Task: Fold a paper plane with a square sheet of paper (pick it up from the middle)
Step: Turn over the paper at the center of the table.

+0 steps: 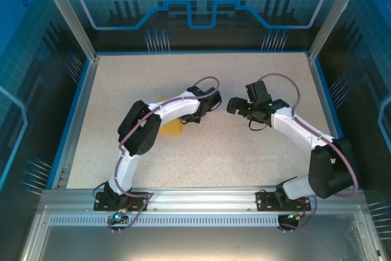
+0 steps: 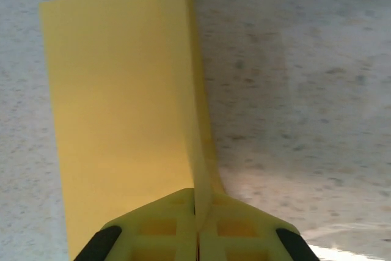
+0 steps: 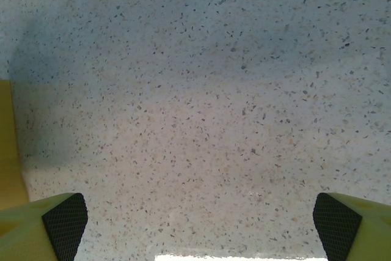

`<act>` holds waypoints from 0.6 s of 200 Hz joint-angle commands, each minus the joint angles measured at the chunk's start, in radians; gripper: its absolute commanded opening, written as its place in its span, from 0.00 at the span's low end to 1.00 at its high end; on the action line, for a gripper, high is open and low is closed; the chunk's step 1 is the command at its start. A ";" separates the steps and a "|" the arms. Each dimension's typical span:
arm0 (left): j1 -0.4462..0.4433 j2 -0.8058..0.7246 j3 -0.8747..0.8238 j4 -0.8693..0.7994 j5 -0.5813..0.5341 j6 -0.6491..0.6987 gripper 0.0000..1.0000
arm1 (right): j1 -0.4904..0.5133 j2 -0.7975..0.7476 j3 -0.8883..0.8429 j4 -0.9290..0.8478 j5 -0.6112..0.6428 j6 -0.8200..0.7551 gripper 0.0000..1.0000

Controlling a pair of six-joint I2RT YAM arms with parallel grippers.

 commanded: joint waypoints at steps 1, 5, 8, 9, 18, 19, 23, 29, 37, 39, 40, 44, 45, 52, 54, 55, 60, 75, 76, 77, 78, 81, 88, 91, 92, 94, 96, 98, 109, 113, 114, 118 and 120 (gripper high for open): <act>-0.022 0.058 0.071 -0.049 0.046 -0.042 0.09 | -0.018 -0.018 -0.019 -0.018 -0.004 0.029 0.99; -0.026 0.066 0.079 -0.051 0.049 -0.043 0.10 | -0.018 -0.019 -0.020 -0.019 -0.004 0.030 0.99; -0.028 0.071 0.085 -0.051 0.052 -0.043 0.10 | -0.019 -0.020 -0.021 -0.018 -0.003 0.031 1.00; -0.029 0.072 0.088 -0.051 0.053 -0.043 0.11 | -0.020 -0.020 -0.021 -0.018 -0.003 0.031 1.00; -0.037 0.087 0.107 -0.053 0.062 -0.045 0.12 | -0.021 -0.025 -0.027 -0.018 -0.003 0.035 0.99; -0.037 0.088 0.109 -0.053 0.063 -0.044 0.12 | -0.021 -0.025 -0.028 -0.018 -0.003 0.036 0.99; -0.040 0.092 0.117 -0.055 0.068 -0.044 0.13 | -0.023 -0.027 -0.031 -0.018 -0.002 0.037 0.99; -0.044 0.100 0.126 -0.053 0.076 -0.044 0.13 | -0.025 -0.032 -0.035 -0.019 -0.001 0.039 0.99; -0.047 0.112 0.136 -0.053 0.085 -0.043 0.14 | -0.029 -0.036 -0.041 -0.015 -0.002 0.042 0.99; -0.049 0.113 0.139 -0.052 0.088 -0.043 0.14 | -0.030 -0.038 -0.044 -0.015 0.000 0.042 0.99; -0.050 0.114 0.140 -0.053 0.088 -0.043 0.14 | -0.030 -0.038 -0.044 -0.015 -0.001 0.042 0.99; -0.053 0.119 0.146 -0.054 0.091 -0.043 0.15 | -0.033 -0.041 -0.046 -0.014 -0.002 0.043 0.99; -0.053 0.119 0.146 -0.054 0.092 -0.043 0.16 | -0.033 -0.041 -0.046 -0.014 -0.002 0.043 0.99; -0.057 0.126 0.153 -0.055 0.097 -0.043 0.18 | -0.037 -0.045 -0.050 -0.014 -0.004 0.046 0.99; -0.057 0.128 0.156 -0.055 0.100 -0.043 0.19 | -0.037 -0.046 -0.051 -0.012 -0.006 0.045 0.99; -0.058 0.128 0.157 -0.055 0.101 -0.043 0.19 | -0.037 -0.046 -0.051 -0.012 -0.005 0.045 0.99; -0.059 0.132 0.162 -0.056 0.109 -0.043 0.20 | -0.039 -0.046 -0.052 -0.013 -0.007 0.045 0.99; -0.062 0.134 0.168 -0.049 0.132 -0.043 0.24 | -0.044 -0.051 -0.055 -0.014 -0.008 0.048 0.99; -0.062 0.134 0.169 -0.050 0.133 -0.043 0.24 | -0.043 -0.051 -0.055 -0.014 -0.008 0.049 0.99; -0.063 0.134 0.169 -0.049 0.134 -0.042 0.24 | -0.045 -0.050 -0.055 -0.014 -0.009 0.049 0.99; -0.063 0.134 0.170 -0.050 0.135 -0.042 0.24 | -0.045 -0.051 -0.055 -0.014 -0.008 0.049 0.99; -0.062 0.133 0.173 -0.050 0.138 -0.042 0.25 | -0.047 -0.053 -0.056 -0.014 -0.009 0.051 0.99; -0.063 0.129 0.180 -0.051 0.150 -0.039 0.27 | -0.048 -0.057 -0.059 -0.014 -0.009 0.055 0.99; -0.063 0.127 0.184 -0.051 0.156 -0.037 0.27 | -0.049 -0.058 -0.061 -0.011 -0.009 0.057 0.99; -0.063 0.126 0.185 -0.051 0.159 -0.036 0.28 | -0.050 -0.059 -0.062 -0.012 -0.009 0.057 0.99; -0.064 0.124 0.189 -0.051 0.164 -0.034 0.28 | -0.049 -0.060 -0.063 -0.012 -0.008 0.057 0.99; -0.063 0.119 0.191 -0.051 0.170 -0.033 0.29 | -0.050 -0.062 -0.065 -0.011 -0.008 0.059 0.99; -0.065 0.115 0.193 -0.052 0.175 -0.031 0.29 | -0.051 -0.065 -0.067 -0.009 -0.009 0.058 0.99; -0.068 0.085 0.204 -0.043 0.211 -0.023 0.32 | -0.055 -0.074 -0.069 0.001 -0.019 0.060 0.99; -0.069 0.072 0.207 -0.039 0.228 -0.019 0.33 | -0.056 -0.076 -0.069 0.003 -0.023 0.060 0.99; -0.069 0.068 0.208 -0.039 0.232 -0.019 0.33 | -0.057 -0.078 -0.069 0.003 -0.023 0.061 0.99; -0.069 0.055 0.209 -0.032 0.251 -0.016 0.34 | -0.058 -0.079 -0.069 0.005 -0.026 0.059 1.00; -0.069 0.046 0.210 -0.029 0.263 -0.015 0.35 | -0.058 -0.081 -0.068 0.007 -0.028 0.058 0.99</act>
